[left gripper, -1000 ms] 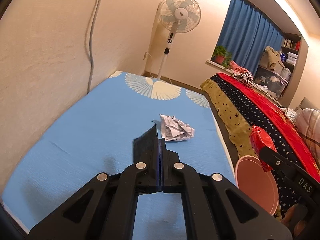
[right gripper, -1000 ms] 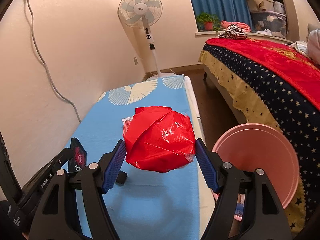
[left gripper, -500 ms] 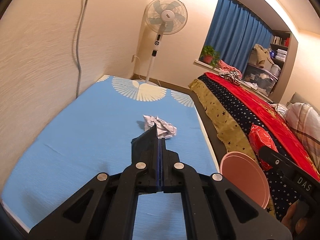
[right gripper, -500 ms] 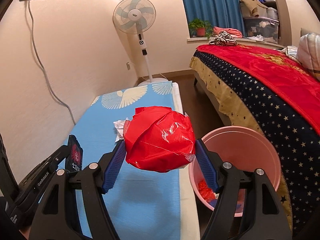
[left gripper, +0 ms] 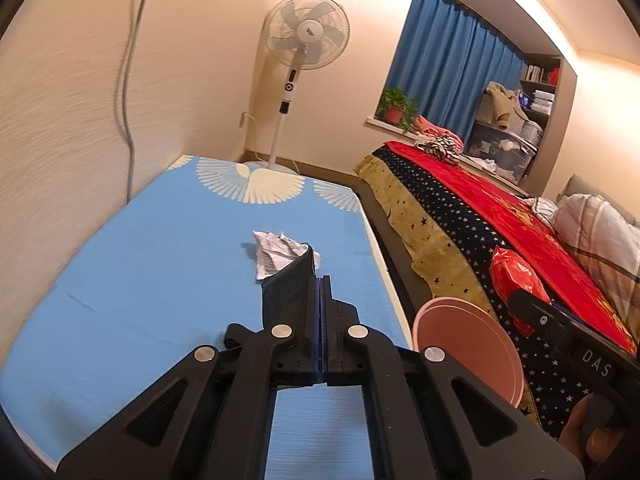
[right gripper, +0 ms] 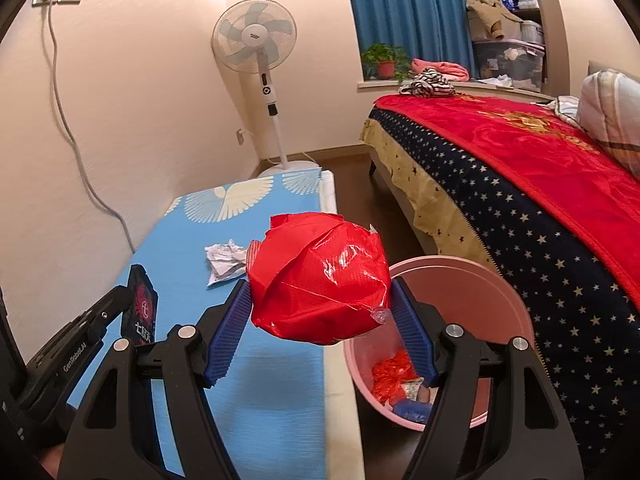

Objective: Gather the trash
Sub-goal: 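Carry the red ball and black pouch over the pink bin with both grippers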

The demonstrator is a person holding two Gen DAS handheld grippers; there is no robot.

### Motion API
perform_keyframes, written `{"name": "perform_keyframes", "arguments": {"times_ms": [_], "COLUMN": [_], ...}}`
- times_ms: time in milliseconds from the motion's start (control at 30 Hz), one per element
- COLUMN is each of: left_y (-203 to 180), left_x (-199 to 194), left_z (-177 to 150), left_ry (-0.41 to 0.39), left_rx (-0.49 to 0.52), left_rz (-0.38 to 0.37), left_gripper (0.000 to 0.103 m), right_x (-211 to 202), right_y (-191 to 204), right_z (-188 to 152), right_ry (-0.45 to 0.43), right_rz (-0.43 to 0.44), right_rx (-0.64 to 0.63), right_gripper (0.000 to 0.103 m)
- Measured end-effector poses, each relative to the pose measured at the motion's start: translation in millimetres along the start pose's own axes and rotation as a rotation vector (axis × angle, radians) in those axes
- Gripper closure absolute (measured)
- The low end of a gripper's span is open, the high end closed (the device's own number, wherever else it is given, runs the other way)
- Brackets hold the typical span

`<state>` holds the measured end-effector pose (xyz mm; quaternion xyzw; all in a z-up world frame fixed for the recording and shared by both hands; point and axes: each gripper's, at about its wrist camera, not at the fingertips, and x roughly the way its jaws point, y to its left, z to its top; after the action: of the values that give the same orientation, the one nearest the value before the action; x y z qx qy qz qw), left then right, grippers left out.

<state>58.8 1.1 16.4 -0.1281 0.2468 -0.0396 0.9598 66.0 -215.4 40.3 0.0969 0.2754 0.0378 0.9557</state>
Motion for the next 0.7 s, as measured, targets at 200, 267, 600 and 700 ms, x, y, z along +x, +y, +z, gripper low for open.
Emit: {"name": "perform_keyframes", "arguments": {"times_ms": [200,267,600,700], "left_y": [-13,-17,-48,-57], "left_x": [5,7,15,17], "left_z": [-1,-1,-3,-4], "left_ry": [0.003,0.003,0.007,0.010], "left_rx": [0.021,0.028,0.081,0.098], "left_rz": [-0.031,-0.040,-0.105,-0.128], "left_gripper": [0.103,0.103,0.103,0.103], "right_x": [-4,-7,-13,-14], "right_y": [-14,-21,-59,-68], "right_z": [3,4,6,6], "right_ry": [-0.025,-0.037,-0.070,-0.073], "right_rz": [-0.053,-0.079,-0.186,-0.204], "right_rx": [0.025,0.036,0.109,0.127], "right_gripper": [0.033,0.033,0.033,0.033]}}
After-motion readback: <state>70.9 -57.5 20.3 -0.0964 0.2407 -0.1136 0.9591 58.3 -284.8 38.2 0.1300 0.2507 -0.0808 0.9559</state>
